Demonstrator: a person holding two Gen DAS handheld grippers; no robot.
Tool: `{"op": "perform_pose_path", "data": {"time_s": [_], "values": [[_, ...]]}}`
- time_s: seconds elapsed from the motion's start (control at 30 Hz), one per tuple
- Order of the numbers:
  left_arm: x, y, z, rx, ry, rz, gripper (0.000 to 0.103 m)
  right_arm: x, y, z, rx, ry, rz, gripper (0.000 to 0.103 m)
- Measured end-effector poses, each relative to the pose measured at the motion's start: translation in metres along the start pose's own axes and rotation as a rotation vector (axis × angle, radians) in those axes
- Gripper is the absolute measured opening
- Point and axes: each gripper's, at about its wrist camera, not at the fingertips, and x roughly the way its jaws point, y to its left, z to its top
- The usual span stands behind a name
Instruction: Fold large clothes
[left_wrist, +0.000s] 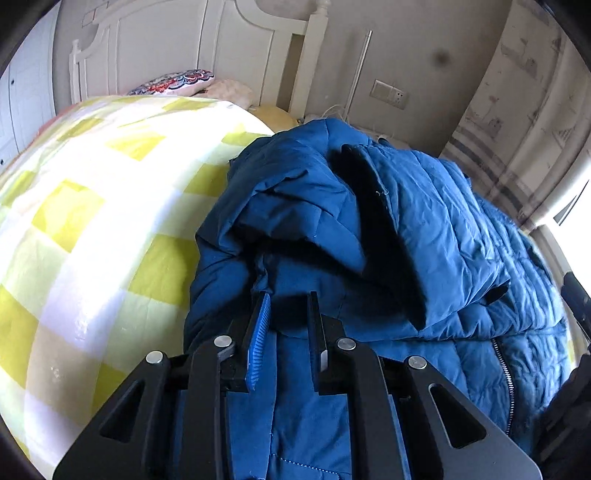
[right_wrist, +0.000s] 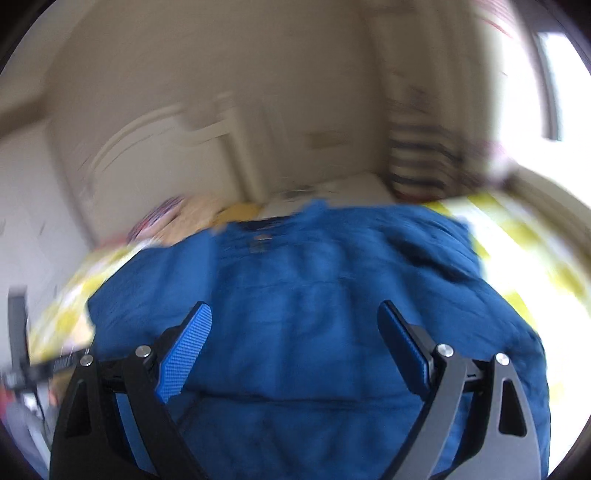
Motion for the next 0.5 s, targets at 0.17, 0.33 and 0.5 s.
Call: {"op": "perform_pose_path", "data": {"time_s": [0.17, 0.33, 0.5], "values": [[-0.001, 0.023, -0.003, -0.096, -0.004, -0.098, 0.046, 0.024, 0.104, -0.002, -0.442, 0.112, 0.086, 0.09], [0.008, 0.028, -0.005, -0.13, 0.023, -0.165, 0.069, 0.058, 0.172, -0.017, -0.714, 0.188, 0.132, 0.09], [0.007, 0.028, -0.006, -0.141, 0.015, -0.178, 0.07, 0.085, 0.188, -0.019, -0.76, 0.223, 0.124, 0.055]]}}
